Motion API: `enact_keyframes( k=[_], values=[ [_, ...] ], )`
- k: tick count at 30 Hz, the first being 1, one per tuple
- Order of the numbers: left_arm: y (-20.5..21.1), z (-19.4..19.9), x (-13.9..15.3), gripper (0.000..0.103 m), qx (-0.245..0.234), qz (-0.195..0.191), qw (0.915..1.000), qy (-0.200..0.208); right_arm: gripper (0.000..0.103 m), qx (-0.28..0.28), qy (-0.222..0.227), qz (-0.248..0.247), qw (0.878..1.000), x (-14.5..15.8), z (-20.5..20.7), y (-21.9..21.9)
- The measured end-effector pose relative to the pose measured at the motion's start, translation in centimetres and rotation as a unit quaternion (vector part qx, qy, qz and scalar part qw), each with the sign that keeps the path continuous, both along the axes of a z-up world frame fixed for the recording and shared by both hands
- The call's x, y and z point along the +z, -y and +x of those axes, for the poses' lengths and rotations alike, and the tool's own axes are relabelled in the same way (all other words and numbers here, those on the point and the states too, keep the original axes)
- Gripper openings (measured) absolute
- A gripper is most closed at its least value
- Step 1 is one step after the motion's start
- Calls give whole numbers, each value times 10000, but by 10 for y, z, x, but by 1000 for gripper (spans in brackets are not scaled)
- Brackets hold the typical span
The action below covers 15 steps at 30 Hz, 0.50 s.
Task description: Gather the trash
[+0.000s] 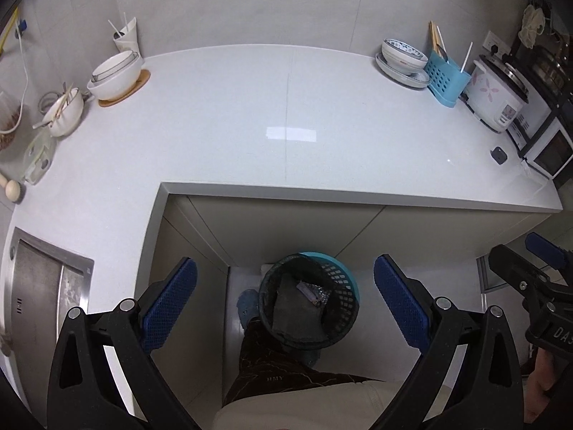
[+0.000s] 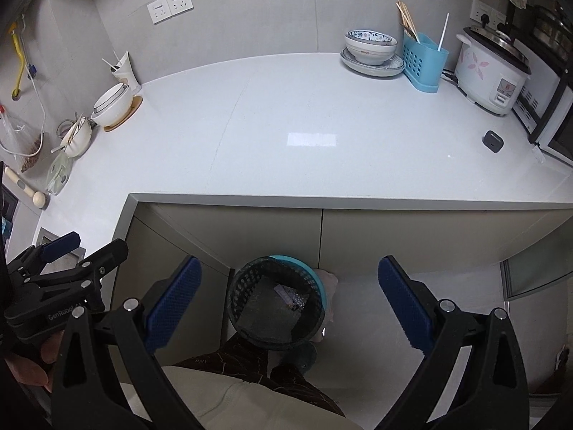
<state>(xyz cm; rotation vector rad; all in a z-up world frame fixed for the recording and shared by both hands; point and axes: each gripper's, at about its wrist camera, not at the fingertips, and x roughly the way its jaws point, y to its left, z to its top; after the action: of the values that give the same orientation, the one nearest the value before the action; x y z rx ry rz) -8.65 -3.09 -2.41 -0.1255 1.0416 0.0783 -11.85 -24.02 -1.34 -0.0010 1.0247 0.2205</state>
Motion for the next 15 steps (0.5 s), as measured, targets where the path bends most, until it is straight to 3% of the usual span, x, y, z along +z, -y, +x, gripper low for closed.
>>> enact_keyframes(
  k=[15],
  values=[
    [3, -2, -1, 97, -64, -5, 10000, -56, 95, 48, -6, -127, 9999, -2, -2, -1]
  ],
)
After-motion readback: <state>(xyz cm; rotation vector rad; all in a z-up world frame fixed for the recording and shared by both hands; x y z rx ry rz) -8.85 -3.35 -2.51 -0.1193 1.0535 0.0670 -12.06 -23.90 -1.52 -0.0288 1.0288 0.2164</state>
